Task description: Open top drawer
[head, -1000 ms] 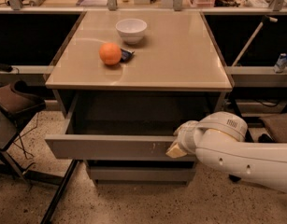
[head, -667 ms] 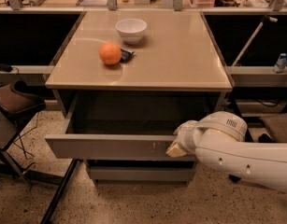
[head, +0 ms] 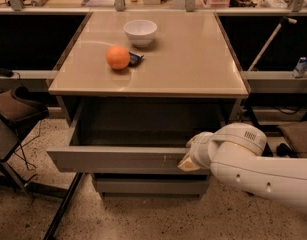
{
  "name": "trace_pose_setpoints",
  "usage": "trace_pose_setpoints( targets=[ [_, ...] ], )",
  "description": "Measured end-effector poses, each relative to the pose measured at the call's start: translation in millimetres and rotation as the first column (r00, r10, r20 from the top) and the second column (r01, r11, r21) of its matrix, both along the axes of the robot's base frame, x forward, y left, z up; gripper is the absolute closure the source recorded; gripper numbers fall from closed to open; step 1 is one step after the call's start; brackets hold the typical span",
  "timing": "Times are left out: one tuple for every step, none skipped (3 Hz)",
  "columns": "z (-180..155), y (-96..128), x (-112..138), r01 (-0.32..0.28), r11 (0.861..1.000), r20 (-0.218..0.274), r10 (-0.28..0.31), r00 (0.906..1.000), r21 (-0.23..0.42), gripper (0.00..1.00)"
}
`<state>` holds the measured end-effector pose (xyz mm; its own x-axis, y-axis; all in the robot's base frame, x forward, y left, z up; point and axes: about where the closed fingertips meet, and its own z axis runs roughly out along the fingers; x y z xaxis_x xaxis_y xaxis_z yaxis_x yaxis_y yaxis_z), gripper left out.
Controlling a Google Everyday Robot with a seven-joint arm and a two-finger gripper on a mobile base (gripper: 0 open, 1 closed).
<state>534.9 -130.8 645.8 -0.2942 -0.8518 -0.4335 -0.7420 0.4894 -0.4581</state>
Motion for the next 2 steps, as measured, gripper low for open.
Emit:
trace_pose_setpoints(
  targets=[
    [-5.3,-6.2,-10.2,-0.017,0.999,-0.01,0.017,0.9998,-0.046,1.0],
    [-3.4,-3.8,-11.8,-0.017,0.999,-0.01,0.017,0.9998,-0.046,1.0]
  ],
)
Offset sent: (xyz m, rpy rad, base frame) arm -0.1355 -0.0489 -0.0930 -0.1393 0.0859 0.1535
